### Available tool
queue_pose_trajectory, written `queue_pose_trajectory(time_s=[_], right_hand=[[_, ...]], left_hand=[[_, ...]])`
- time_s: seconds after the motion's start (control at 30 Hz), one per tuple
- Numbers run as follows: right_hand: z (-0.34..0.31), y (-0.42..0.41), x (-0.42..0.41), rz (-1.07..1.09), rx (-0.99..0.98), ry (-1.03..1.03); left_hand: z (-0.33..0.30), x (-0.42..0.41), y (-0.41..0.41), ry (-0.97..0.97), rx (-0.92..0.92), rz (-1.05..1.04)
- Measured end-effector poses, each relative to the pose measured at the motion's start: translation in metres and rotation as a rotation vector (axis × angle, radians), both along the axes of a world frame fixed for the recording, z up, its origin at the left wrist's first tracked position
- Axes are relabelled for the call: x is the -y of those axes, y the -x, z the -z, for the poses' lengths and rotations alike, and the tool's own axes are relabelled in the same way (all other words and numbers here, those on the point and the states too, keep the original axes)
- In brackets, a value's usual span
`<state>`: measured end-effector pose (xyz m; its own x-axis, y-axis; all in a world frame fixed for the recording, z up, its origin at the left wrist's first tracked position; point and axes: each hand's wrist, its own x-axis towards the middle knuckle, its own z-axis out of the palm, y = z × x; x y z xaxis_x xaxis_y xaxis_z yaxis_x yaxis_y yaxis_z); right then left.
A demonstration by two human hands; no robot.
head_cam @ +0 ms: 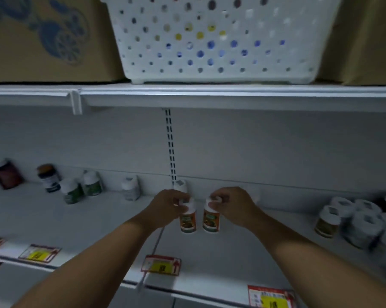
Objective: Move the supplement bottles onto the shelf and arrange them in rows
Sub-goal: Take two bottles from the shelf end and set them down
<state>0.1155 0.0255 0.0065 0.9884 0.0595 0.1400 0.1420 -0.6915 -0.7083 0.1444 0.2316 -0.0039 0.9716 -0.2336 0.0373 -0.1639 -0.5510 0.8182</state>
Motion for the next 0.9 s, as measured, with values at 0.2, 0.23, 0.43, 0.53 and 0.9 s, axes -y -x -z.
queue_pose_trajectory(time_s=[0.2,0.23,0.43,0.53,0.9], right_hand=[[0.017,-0.043,-0.040,0.093,0.006,0.040],[0.020,-0.048,-0.045,0.126,0.010,0.045],[0.041,-0.071,-0.064,0.295,0.038,0.062],[0.049,-0.077,-0.073,0.384,0.048,0.032],[0.048,-0.030,-0.053,0.226,0.084,0.223]], left_hand=[[0.018,-0.047,-0.048,-0.079,0.114,-0.058],[0.021,-0.050,-0.056,-0.093,0.128,-0.046],[0.035,-0.047,-0.081,-0.153,0.204,0.059],[0.045,-0.044,-0.083,-0.132,0.264,0.094],[0.013,-0.028,-0.078,-0.186,0.595,0.201]])
